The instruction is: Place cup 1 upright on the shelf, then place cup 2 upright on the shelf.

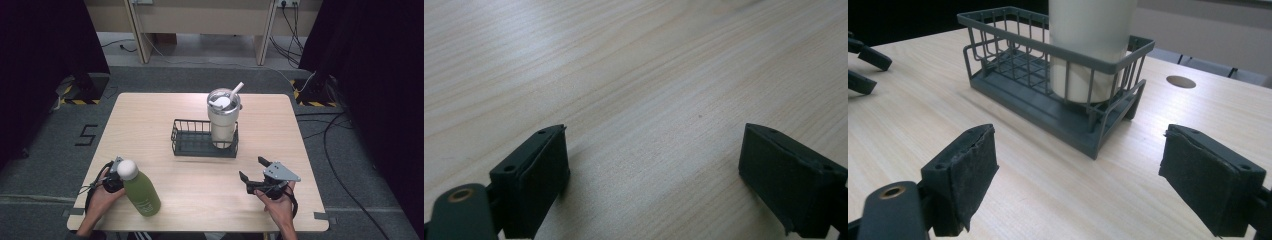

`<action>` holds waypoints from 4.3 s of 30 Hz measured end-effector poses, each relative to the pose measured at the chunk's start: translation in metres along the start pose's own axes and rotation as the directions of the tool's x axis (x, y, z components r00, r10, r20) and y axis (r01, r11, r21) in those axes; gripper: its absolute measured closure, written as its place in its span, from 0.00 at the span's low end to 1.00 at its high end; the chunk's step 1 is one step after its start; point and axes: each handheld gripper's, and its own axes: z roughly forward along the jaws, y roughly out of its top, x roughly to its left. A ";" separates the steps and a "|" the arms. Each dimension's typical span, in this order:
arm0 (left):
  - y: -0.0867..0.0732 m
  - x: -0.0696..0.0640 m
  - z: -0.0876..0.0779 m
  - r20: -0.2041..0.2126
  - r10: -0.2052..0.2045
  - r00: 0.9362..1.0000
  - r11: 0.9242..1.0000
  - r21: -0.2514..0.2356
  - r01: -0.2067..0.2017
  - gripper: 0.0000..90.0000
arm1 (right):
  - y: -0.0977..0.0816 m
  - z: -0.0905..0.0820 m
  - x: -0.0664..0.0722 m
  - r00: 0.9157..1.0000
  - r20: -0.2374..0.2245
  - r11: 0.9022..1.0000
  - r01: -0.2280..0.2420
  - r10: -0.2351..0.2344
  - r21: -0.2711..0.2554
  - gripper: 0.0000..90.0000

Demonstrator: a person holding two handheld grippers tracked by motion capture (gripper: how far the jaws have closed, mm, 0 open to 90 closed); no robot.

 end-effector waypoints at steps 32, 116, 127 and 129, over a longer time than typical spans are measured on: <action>0.000 0.000 0.000 0.000 0.000 1.000 1.000 0.000 0.000 0.13 | -0.036 -0.003 0.008 1.000 -0.019 0.979 -0.014 0.018 0.202 0.17; -0.044 -0.010 -0.087 0.023 -0.027 0.999 0.966 -0.255 0.032 0.17 | -0.047 0.002 0.012 0.999 -0.047 0.916 -0.003 0.024 0.401 0.14; -0.051 -0.020 -0.103 0.079 0.023 0.997 0.954 -0.300 0.002 0.17 | -0.047 0.002 0.012 0.999 -0.047 0.916 -0.004 0.024 0.401 0.14; -0.053 -0.023 -0.105 0.083 0.037 0.996 0.953 -0.302 -0.010 0.17 | -0.047 0.002 0.012 0.999 -0.047 0.916 -0.003 0.024 0.401 0.14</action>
